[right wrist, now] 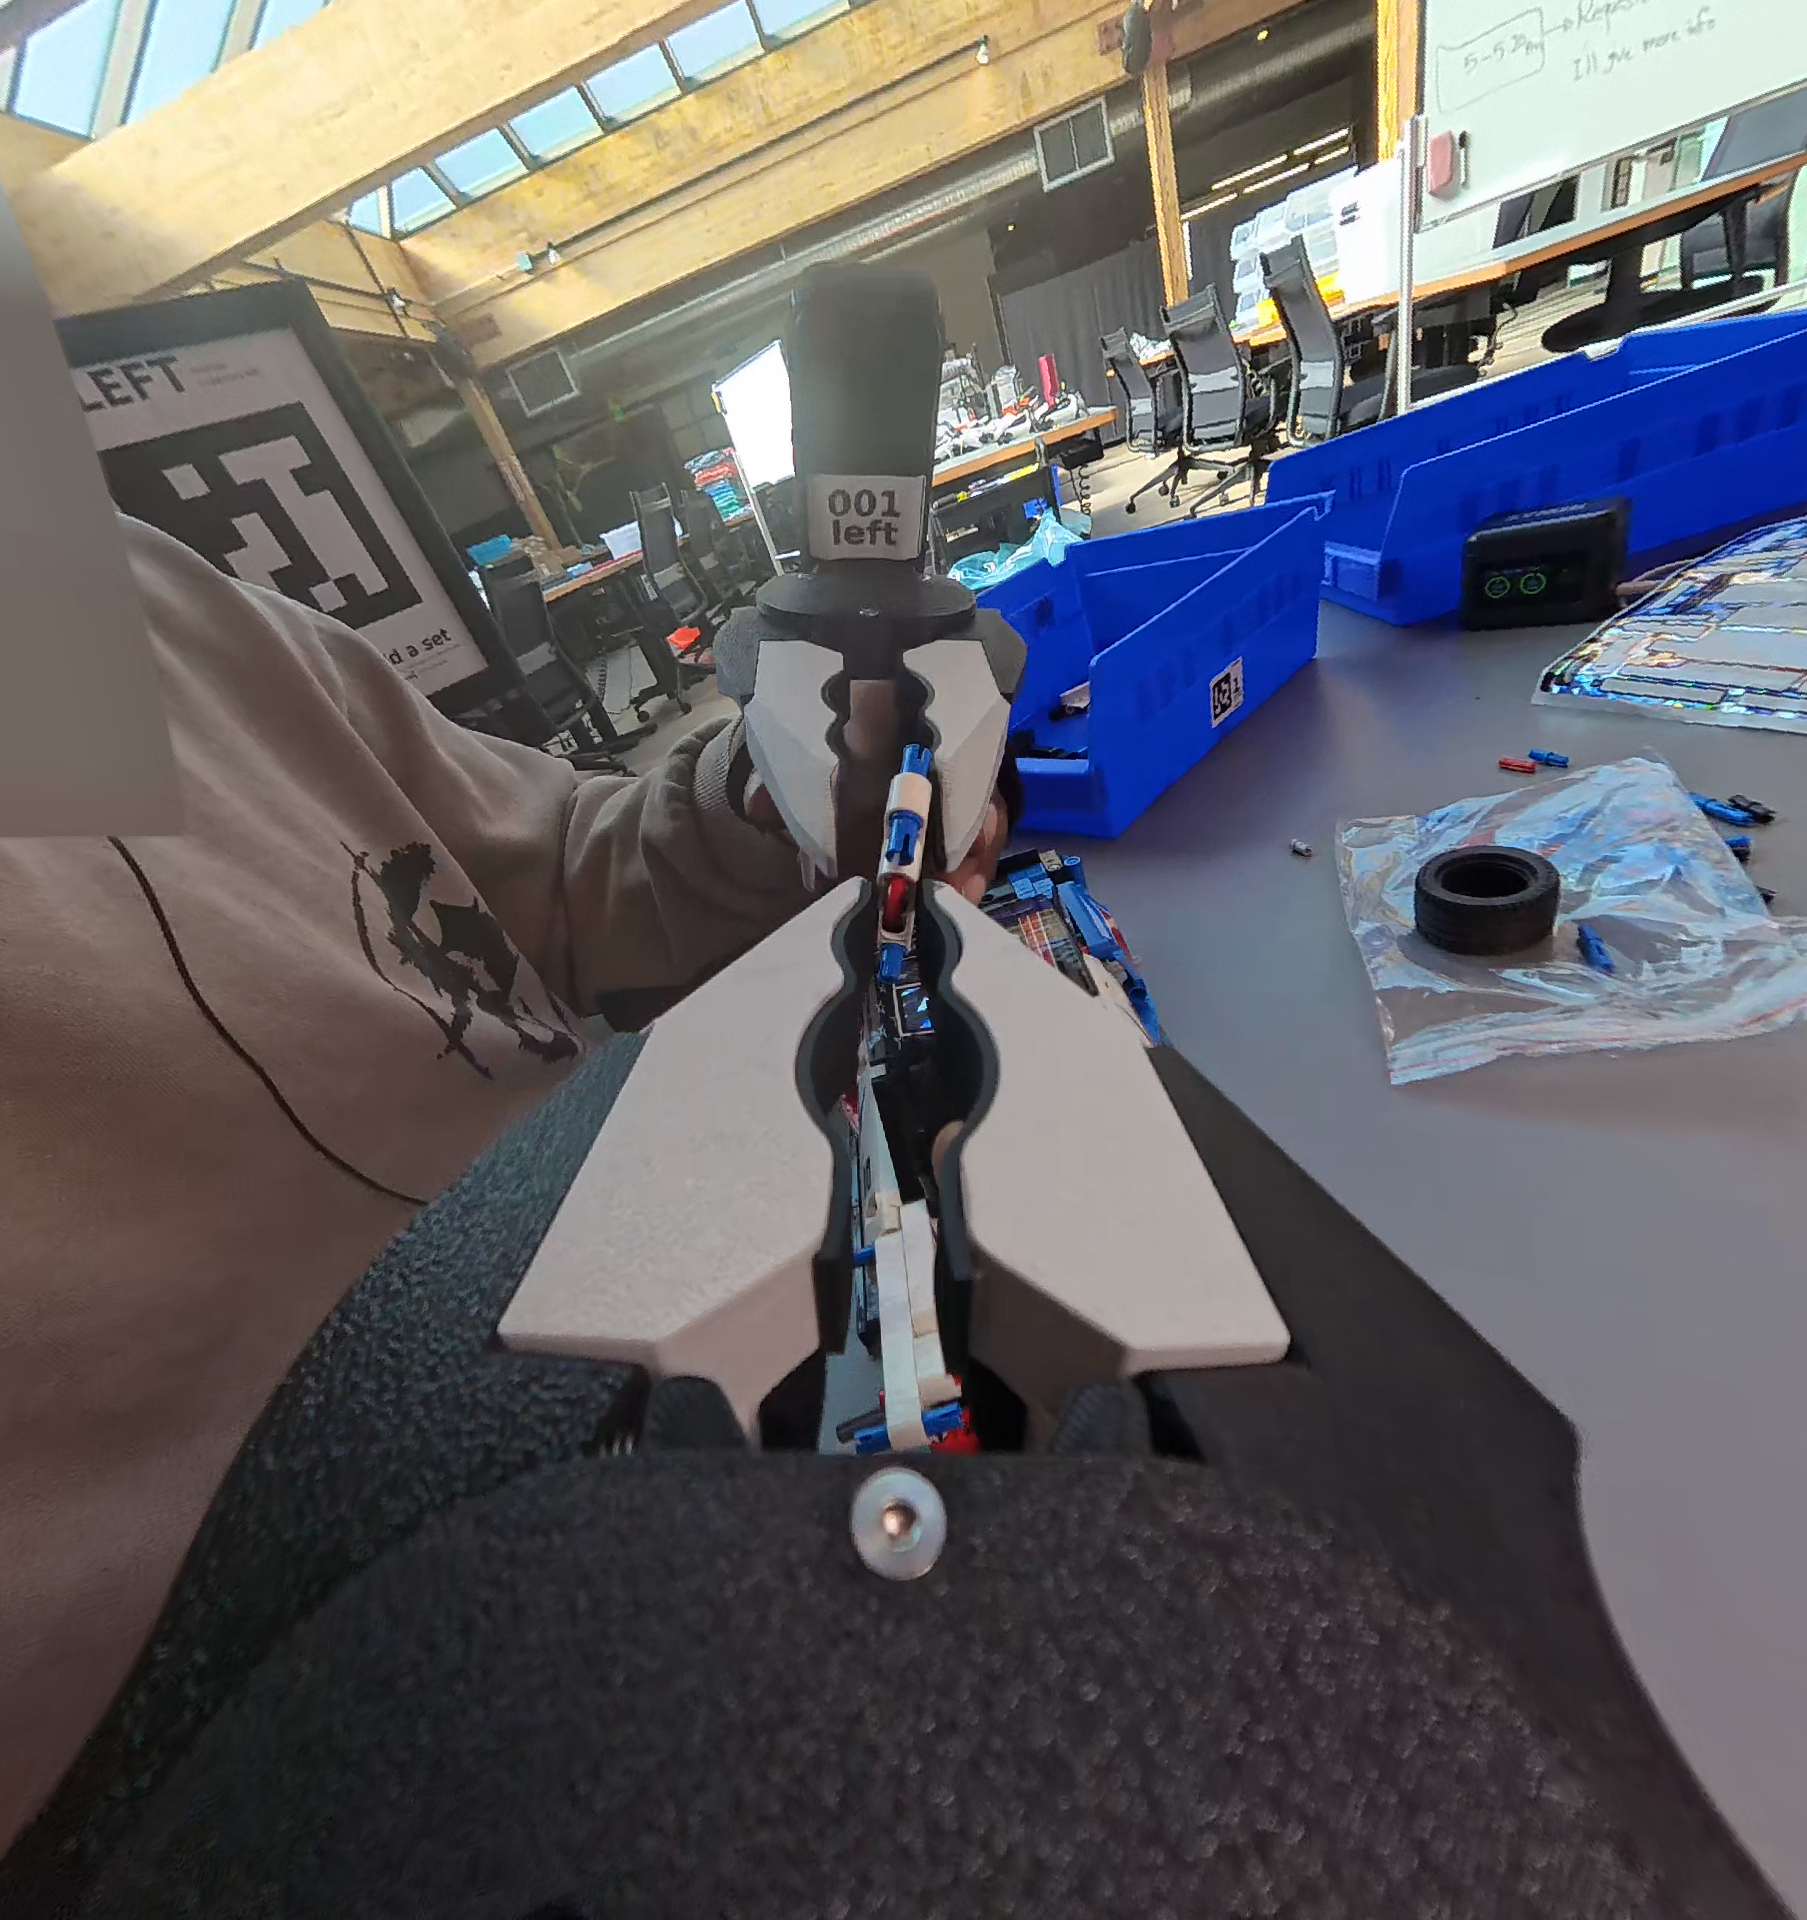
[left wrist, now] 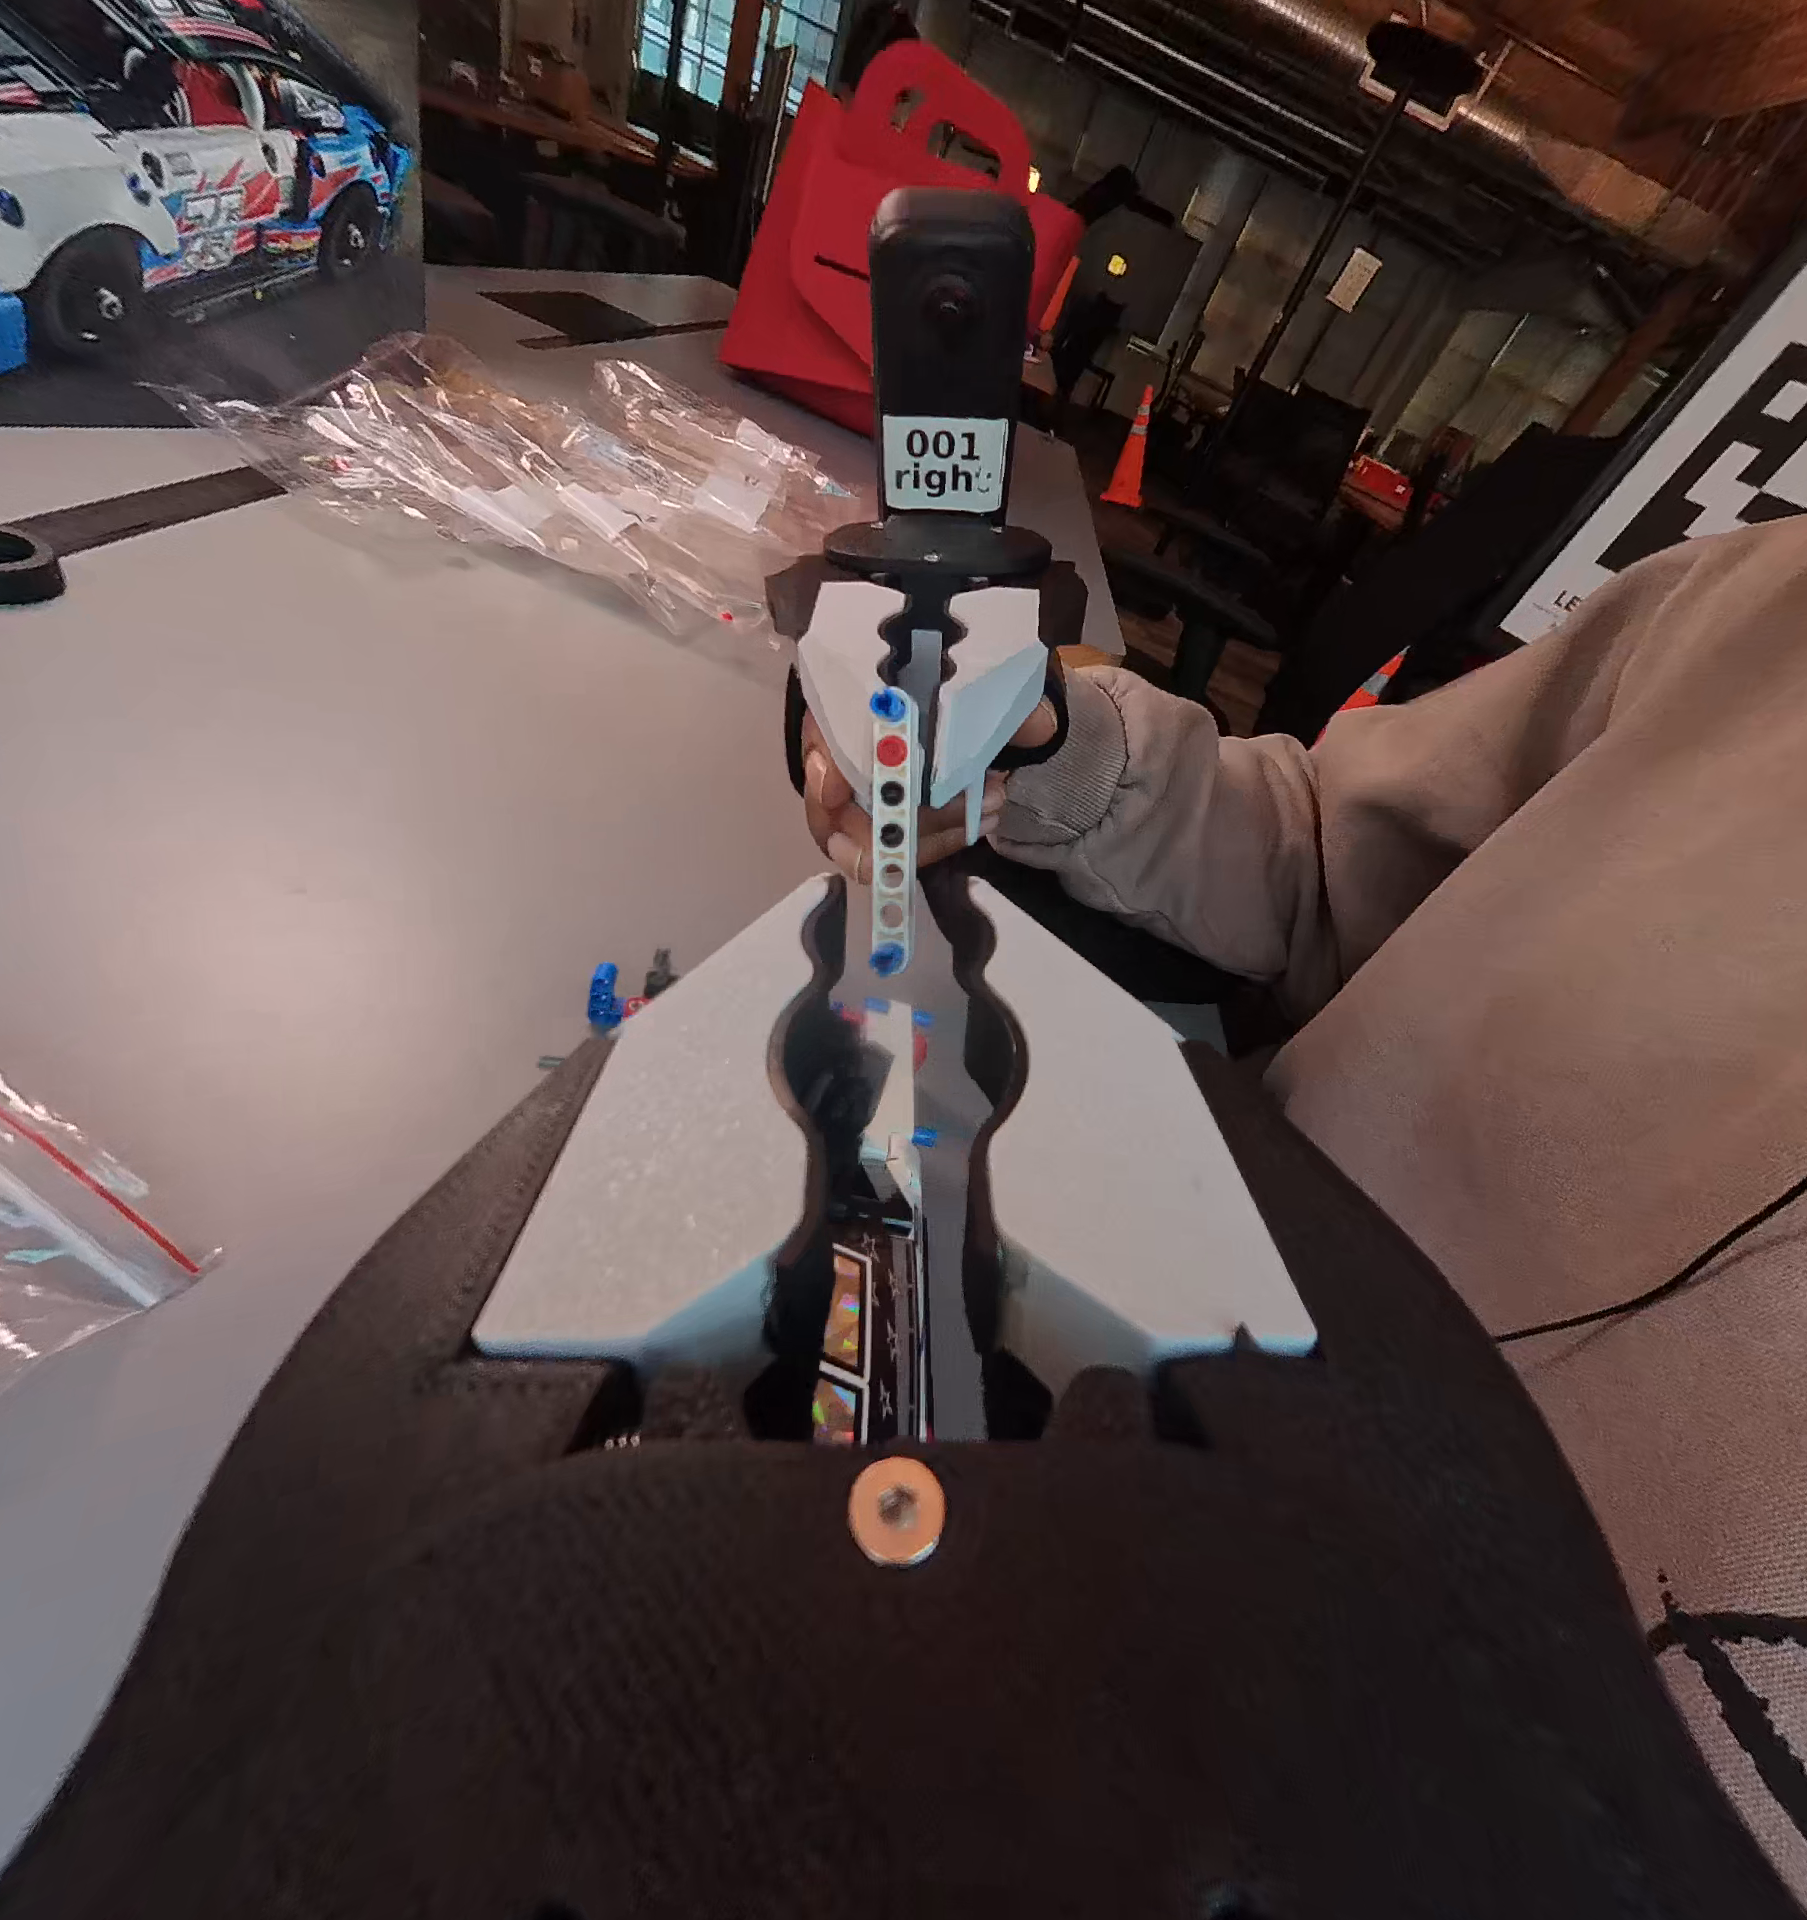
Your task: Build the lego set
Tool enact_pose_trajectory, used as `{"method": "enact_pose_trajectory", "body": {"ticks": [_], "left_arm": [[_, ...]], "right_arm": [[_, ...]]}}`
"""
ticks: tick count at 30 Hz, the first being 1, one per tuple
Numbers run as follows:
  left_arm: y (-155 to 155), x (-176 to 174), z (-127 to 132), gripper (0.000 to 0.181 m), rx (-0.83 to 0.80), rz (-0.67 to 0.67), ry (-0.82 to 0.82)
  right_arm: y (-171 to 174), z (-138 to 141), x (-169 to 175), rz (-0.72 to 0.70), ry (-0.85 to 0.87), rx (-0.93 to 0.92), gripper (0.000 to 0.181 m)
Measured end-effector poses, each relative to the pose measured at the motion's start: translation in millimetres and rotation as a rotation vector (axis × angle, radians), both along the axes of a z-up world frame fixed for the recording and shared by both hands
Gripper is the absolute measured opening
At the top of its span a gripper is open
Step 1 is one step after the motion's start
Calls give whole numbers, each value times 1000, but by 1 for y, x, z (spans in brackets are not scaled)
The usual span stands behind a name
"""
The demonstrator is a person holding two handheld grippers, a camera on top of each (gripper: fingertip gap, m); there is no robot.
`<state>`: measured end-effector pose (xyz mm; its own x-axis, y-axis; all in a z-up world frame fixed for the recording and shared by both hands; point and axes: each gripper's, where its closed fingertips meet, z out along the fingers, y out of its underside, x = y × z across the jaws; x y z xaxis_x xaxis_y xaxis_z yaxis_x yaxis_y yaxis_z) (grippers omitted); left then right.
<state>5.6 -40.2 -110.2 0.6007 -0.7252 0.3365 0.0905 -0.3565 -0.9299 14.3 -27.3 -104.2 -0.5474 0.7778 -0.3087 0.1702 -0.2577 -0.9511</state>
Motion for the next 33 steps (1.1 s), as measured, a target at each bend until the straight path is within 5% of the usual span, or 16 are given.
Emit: {"method": "enact_pose_trajectory", "body": {"ticks": [4,33], "left_arm": [[3,12,-10,7,3,-14,85],[14,17,-13,6,-36,30,20]], "right_arm": [[-6,-2,-1,13,0,9,4],[-1,1,-12,-79,37,-35,5]]}}
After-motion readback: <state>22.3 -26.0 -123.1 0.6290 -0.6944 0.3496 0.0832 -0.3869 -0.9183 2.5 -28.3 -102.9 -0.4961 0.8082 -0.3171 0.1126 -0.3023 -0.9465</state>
